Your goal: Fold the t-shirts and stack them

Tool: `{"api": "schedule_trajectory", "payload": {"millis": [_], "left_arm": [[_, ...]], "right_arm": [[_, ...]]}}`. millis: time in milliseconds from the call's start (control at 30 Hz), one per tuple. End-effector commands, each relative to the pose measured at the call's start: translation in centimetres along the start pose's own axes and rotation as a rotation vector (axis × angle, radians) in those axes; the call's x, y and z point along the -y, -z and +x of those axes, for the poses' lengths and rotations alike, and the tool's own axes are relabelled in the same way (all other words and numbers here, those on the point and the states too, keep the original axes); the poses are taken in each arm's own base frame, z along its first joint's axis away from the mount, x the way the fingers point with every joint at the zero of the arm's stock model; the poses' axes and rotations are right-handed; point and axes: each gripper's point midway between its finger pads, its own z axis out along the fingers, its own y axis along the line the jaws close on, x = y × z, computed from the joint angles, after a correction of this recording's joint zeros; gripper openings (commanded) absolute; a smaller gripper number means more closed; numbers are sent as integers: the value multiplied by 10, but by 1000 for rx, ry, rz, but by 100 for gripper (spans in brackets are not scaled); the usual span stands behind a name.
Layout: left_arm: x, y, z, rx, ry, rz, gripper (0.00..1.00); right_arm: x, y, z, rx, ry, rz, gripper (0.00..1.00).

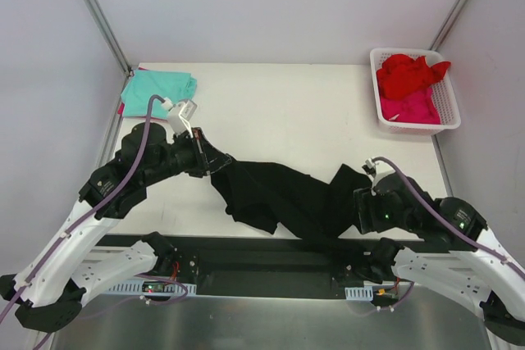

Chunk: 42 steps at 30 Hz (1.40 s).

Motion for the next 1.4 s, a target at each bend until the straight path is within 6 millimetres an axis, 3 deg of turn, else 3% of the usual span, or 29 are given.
{"api": "schedule_trajectory", "payload": {"millis": [0, 133, 267, 500, 633, 1100, 1367], "left_arm": [[-3, -12, -7, 7, 0, -14, 0], [-7, -19, -5, -7, -3, -29, 0], [-12, -22, -1, -19, -6, -42, 0], [-29, -29, 9, -33, -1, -96, 0], [-28, -32, 8, -34, -2, -97, 0], [-24, -37, 9, -47, 15, -75, 0], [-21, -37, 6, -40, 9, -67, 0]], "right_arm": [[2, -1, -3, 0, -6, 25, 59], [10, -1, -7, 8, 4, 73, 61], [30, -10, 14, -64, -29, 193, 64], [16, -34, 62, -168, -212, 116, 57], [11, -35, 71, -159, -268, 67, 56], [-9, -48, 93, -257, -269, -35, 53], [-9, -46, 86, -265, -241, -15, 48]]}}
